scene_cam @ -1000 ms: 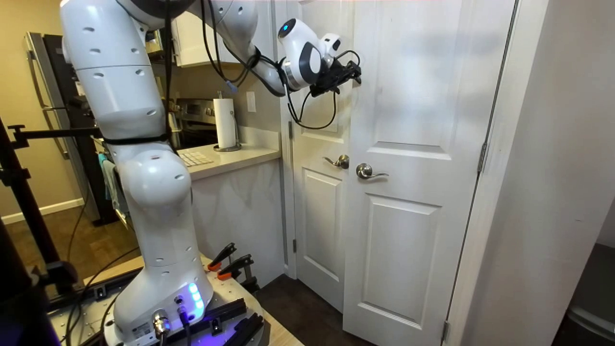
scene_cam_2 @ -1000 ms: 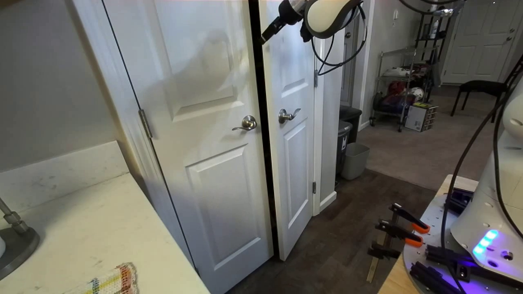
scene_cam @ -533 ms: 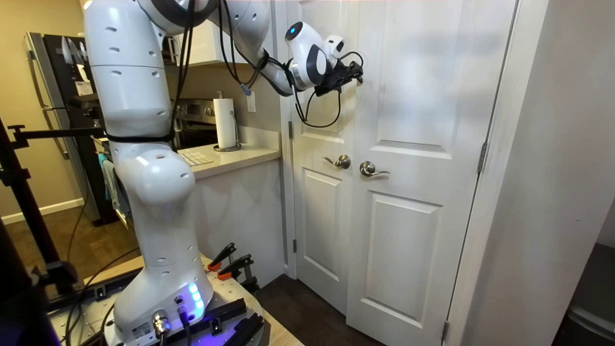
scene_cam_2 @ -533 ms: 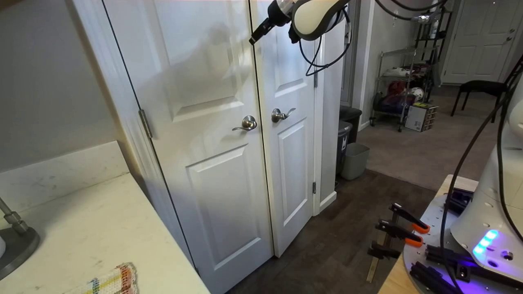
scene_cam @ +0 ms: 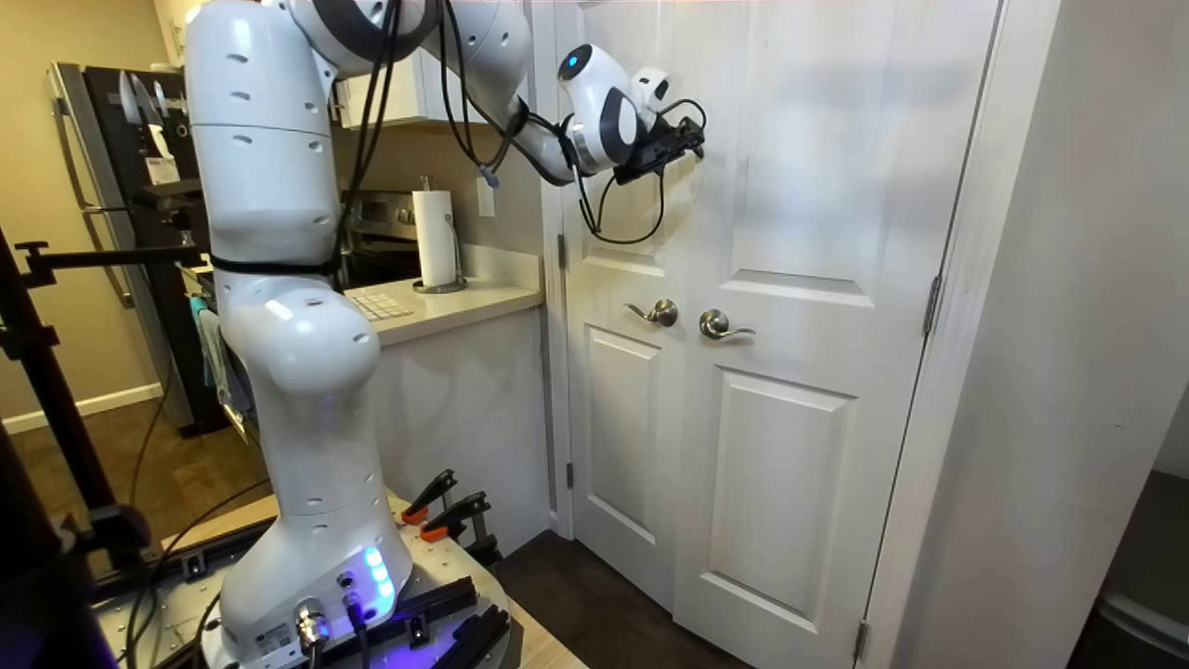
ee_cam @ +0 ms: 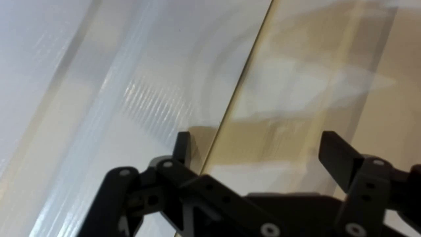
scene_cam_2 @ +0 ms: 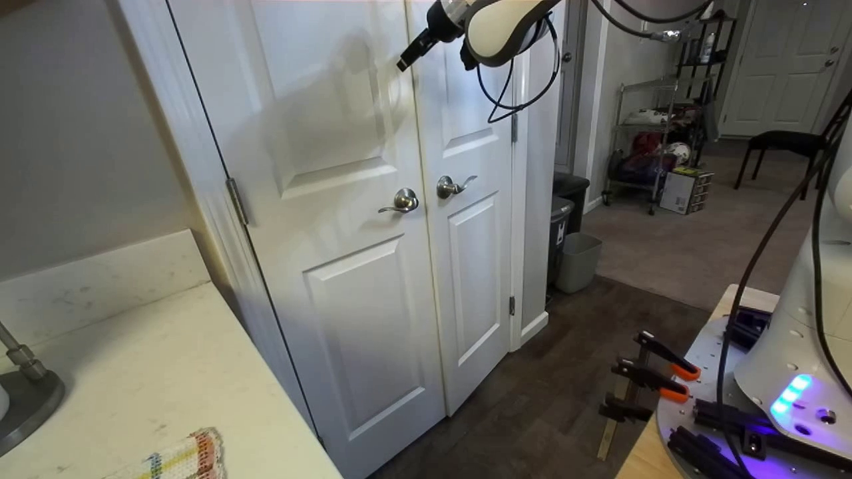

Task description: Close the door on the right

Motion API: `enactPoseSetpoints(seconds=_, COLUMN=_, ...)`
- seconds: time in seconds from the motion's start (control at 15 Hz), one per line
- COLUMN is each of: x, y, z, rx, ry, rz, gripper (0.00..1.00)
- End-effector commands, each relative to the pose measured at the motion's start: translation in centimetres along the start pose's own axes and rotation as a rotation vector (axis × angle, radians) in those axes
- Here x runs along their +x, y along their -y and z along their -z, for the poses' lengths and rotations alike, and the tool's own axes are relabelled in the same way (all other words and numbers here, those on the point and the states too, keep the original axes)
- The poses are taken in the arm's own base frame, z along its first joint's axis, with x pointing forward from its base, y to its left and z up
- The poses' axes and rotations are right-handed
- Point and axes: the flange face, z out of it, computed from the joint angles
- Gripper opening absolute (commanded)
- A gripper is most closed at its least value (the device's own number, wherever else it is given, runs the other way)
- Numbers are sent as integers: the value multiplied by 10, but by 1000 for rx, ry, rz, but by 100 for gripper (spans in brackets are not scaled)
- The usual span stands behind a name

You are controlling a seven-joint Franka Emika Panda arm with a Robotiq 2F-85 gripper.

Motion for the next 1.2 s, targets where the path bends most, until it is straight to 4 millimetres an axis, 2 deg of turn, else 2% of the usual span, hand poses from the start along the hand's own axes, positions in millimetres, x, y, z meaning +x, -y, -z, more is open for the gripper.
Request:
enactPoseSetpoints(seconds=0.0, x=12, y=-5, z=-14, rx=-9, ry=-27, rz=44, gripper=100)
enactPoseSetpoints(seconds=0.4, x=11, y=-10, z=-16, rx=-10, ry=-23, rz=28, gripper=100)
enactPoseSetpoints(seconds=0.67, x=-1, y=-14, z=-2, rx=-15, ry=8, rz=-10, gripper=100)
enactPoseSetpoints(seconds=0.93, x=-22, y=-22, z=18, rx=-30, ry=44, rz=-51, gripper=100)
enactPoseSetpoints(seconds=1.13, x=-36, y=-10, z=33, rx=-13, ry=64, rz=-100, gripper=100)
